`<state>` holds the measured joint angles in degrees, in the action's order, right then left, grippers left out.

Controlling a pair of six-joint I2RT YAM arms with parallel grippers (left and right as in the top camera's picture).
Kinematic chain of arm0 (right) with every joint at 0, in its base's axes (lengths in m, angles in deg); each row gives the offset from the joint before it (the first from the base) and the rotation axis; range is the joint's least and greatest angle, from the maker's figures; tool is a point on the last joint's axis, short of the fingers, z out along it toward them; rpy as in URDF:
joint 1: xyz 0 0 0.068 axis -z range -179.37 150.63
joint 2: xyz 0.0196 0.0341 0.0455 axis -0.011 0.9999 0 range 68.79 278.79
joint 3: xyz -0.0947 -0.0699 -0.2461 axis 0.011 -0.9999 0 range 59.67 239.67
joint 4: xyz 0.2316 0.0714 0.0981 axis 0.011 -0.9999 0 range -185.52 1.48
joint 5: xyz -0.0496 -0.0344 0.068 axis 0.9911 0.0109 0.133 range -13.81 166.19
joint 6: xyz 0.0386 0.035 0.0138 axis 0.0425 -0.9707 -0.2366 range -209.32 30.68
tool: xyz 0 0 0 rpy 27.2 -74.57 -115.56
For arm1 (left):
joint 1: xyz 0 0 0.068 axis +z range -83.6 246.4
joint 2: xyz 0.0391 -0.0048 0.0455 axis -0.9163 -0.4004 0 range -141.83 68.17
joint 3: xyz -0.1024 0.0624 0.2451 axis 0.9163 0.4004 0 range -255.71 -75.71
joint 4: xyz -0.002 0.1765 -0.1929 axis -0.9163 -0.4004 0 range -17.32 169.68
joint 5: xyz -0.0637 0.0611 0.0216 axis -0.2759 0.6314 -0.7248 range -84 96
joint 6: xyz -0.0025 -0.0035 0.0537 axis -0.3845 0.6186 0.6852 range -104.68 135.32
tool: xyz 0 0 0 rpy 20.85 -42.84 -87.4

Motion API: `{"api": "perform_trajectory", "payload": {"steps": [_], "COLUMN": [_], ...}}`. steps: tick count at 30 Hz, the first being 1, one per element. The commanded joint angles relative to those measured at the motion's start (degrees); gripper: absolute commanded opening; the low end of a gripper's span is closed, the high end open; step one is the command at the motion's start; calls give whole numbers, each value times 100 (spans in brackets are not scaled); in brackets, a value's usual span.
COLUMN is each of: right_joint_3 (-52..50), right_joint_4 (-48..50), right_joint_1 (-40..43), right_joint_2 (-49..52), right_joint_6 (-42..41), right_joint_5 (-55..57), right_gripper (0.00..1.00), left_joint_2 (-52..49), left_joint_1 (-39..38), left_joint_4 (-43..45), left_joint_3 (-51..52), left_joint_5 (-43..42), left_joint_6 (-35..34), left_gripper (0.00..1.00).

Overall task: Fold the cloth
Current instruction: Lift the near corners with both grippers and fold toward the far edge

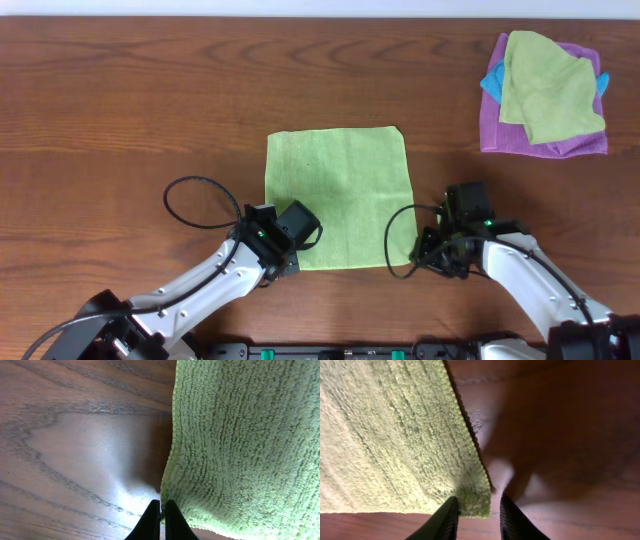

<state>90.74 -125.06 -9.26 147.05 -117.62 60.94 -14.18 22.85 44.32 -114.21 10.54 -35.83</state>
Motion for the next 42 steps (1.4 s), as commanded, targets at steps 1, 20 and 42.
{"api": "perform_trajectory", "payload": {"steps": [1,20,42], "right_joint_3": [-164,284,953], "right_joint_4": [33,-232,-695], "right_joint_1": [-153,-219,-221], "right_joint_2": [190,188,188], "right_joint_6": [-92,267,262], "right_joint_5": [597,802,730], "right_gripper": [16,2,2], "left_joint_2": [-31,-24,-24], "left_joint_1": [7,9,13], "left_joint_4": [-15,-70,-793], "left_joint_3": [-83,-470,-1139], "left_joint_5": [105,164,256], "left_joint_6": [37,192,326], "left_gripper": [6,6,6]}}
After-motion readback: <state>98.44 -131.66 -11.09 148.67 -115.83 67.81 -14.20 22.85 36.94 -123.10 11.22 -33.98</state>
